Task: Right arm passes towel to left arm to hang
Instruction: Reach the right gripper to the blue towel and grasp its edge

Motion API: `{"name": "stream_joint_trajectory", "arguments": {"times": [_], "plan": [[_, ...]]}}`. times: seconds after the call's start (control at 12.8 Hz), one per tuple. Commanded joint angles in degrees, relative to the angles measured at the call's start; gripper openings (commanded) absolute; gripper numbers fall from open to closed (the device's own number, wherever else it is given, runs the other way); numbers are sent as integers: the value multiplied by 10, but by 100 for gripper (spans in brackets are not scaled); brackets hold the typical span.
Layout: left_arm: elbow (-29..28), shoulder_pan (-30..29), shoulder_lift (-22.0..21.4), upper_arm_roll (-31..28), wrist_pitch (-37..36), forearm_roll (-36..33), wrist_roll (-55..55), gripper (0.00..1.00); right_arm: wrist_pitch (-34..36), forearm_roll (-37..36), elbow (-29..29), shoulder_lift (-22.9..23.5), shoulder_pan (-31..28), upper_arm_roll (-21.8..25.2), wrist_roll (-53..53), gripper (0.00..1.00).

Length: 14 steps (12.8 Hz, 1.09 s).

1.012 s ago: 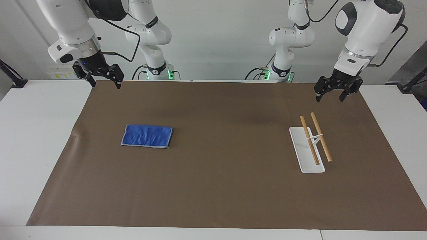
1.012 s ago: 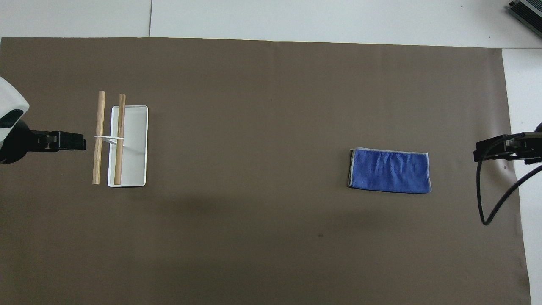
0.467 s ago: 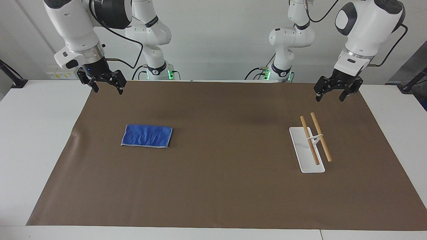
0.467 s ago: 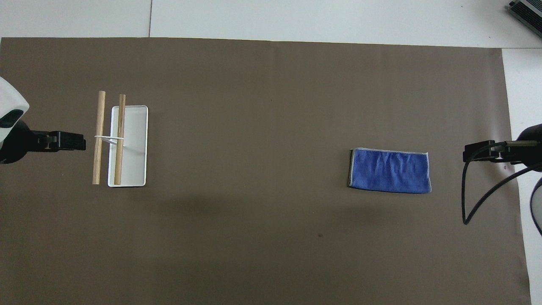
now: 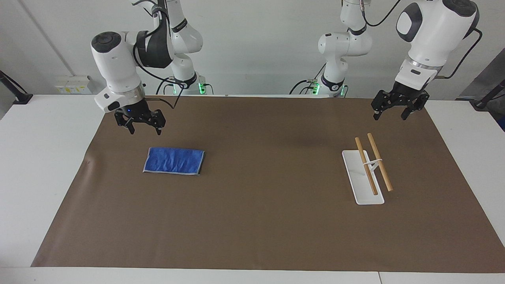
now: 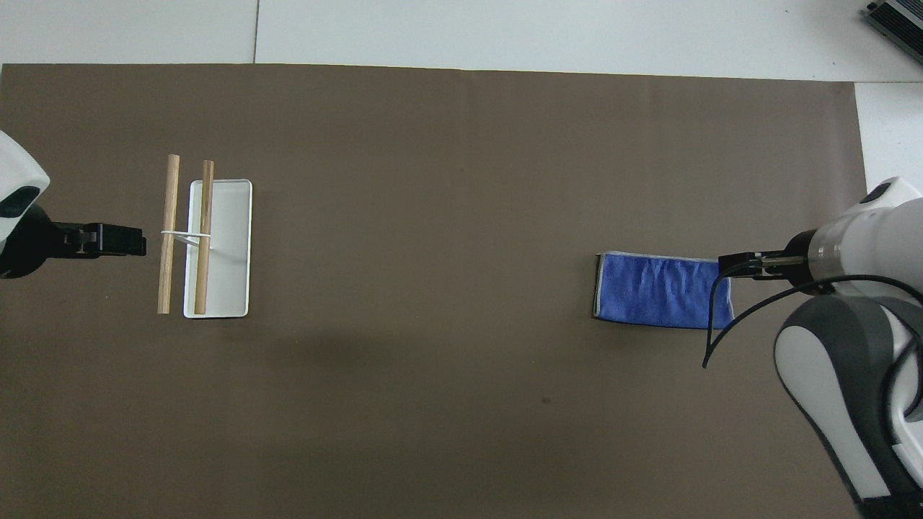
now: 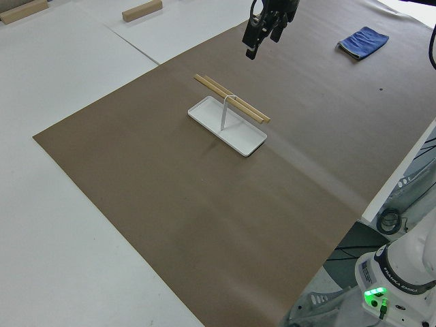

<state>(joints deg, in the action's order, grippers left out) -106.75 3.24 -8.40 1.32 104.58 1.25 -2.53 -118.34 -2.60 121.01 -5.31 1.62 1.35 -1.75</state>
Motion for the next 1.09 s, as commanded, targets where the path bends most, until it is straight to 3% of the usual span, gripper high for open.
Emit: {"name": "stream_joint_trajectory", "arguments": {"times": [0.0,0.39,0.7,1.01], "plan": [[1,-4,-1,2,-10,6,-1,100,-58,1,31,19,2,0,4,100],[1,-4,-1,2,-10,6,-1,100,-130,14,67,65,3,0,5,100],[1,-4,-1,2,-10,6,-1,100,-238,25,106,108,3,0,5,100],[1,-5,-1,2,-10,6,-1,100,-275,26,121,133,3,0,6,100]]}}
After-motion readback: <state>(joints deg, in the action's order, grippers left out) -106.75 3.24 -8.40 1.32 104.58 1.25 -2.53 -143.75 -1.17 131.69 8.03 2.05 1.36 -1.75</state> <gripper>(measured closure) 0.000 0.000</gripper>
